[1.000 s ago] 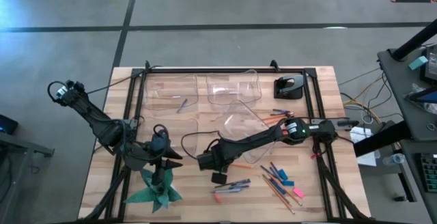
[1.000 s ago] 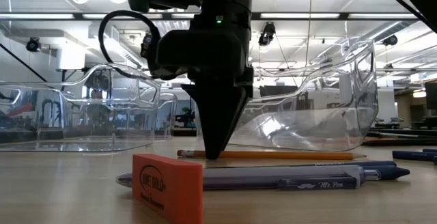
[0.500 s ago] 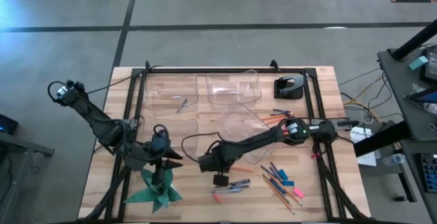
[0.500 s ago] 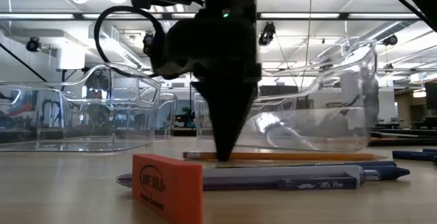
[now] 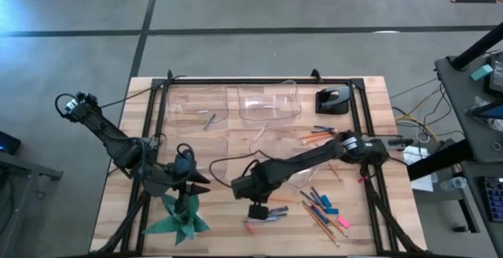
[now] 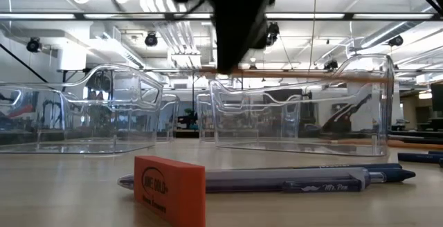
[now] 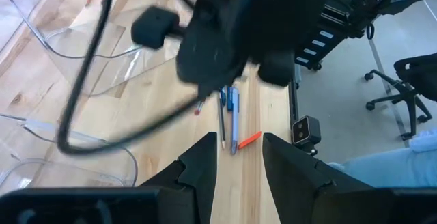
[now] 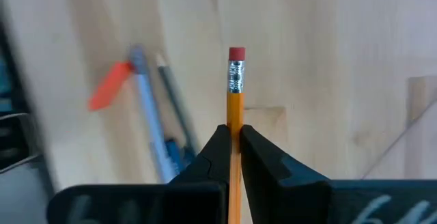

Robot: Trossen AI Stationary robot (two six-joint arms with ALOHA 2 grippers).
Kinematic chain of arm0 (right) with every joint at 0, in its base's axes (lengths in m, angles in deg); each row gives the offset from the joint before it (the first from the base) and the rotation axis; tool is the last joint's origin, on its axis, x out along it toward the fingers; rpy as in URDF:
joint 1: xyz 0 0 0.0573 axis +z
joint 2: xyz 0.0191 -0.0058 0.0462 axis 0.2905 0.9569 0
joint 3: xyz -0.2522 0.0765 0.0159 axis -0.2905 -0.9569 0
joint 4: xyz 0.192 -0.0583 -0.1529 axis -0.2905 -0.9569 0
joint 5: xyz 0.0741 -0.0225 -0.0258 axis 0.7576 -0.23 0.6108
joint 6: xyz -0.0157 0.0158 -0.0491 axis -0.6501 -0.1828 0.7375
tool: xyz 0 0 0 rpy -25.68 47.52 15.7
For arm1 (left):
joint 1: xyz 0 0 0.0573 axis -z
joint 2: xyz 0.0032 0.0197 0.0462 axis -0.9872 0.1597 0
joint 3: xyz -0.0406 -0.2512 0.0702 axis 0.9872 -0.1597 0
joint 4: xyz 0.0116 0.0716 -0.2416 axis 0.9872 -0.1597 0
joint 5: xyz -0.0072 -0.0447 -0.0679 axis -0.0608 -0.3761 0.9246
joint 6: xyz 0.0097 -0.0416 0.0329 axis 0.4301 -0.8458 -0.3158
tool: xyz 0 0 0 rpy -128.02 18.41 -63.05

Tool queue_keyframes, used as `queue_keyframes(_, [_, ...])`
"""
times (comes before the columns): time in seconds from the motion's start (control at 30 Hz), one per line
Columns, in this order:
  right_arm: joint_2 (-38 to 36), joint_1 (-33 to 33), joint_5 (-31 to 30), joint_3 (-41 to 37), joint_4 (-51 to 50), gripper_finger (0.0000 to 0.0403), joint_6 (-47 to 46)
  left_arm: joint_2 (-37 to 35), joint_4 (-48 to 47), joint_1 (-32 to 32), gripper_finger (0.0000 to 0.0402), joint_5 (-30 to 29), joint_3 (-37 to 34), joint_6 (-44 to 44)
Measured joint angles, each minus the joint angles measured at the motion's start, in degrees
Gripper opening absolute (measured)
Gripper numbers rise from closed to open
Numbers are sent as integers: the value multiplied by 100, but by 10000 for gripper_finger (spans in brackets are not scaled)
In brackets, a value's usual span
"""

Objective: Sort crayons/erasers/pens/pencils in bins
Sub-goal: Put the orange pencil into the top right transparent bin

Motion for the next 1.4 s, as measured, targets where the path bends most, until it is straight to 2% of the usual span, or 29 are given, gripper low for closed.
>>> queue_keyframes(0.13, [-400, -21, -240, 2, 11, 13, 48, 0, -5, -2, 105, 2, 0, 2])
queue_keyframes(0.27, [-833, -138, -1209, 2, 2, 13, 298, 0, -3, -1, 105, 2, 0, 2])
queue_keyframes(0.43, [-1288, -598, -2431, 2, -43, 13, 641, 0, 81, 0, 105, 2, 0, -3])
queue_keyframes(0.57, [-1563, -1116, -3020, -10, -66, 13, 1005, 0, 93, 0, 105, 0, 0, -4])
queue_keyframes(0.83, [-1546, -2430, -3101, -76, -61, 13, 2085, 0, 109, -2, 105, -326, 0, -2])
queue_keyframes(1.03, [-1311, -3282, -3091, -624, 415, 13, 2821, 0, 141, -4, 105, -730, 0, -2])
queue_keyframes(1.1, [-1294, -3470, -2918, -871, 746, 13, 2962, 0, 158, -9, 105, -878, 0, 14])
queue_keyframes(1.23, [-1296, -3768, -2173, -1397, 1491, 13, 3048, 0, 157, -11, 105, -1223, 0, 48])
queue_keyframes(1.4, [-1307, -3850, -2060, -1752, 1825, 13, 3186, 0, 159, -38, 105, -1573, 0, 54])
